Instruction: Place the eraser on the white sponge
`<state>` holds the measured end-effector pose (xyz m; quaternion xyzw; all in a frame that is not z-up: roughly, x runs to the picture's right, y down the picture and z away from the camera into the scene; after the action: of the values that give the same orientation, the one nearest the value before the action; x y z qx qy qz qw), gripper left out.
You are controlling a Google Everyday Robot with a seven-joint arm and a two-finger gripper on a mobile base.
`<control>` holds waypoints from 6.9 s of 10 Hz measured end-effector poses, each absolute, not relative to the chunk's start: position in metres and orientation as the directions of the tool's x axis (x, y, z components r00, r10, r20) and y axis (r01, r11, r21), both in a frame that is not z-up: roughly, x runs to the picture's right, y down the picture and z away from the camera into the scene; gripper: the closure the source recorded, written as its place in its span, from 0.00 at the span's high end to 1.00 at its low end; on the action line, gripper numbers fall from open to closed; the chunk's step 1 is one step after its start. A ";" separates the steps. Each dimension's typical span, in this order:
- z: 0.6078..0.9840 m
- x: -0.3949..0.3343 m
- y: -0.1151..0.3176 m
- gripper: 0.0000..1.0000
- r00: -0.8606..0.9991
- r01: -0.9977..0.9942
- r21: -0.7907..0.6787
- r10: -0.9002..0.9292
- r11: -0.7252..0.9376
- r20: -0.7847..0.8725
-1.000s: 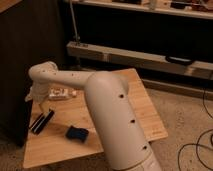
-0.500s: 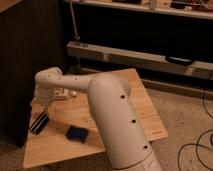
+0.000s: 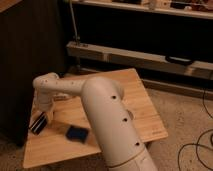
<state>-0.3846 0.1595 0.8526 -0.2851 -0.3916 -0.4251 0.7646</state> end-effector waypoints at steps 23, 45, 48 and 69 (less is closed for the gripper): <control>0.730 -0.195 0.210 0.00 0.874 0.244 -0.525 0.050 0.815 0.483; 0.760 -0.176 0.206 0.00 0.830 0.371 -0.604 0.040 0.705 0.556; 0.769 -0.172 0.209 0.01 0.832 0.353 -0.605 0.057 0.714 0.553; 0.768 -0.169 0.200 0.50 0.839 0.350 -0.623 0.062 0.700 0.541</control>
<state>-0.1686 0.1999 0.7682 -0.3787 -0.2721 -0.0816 0.8808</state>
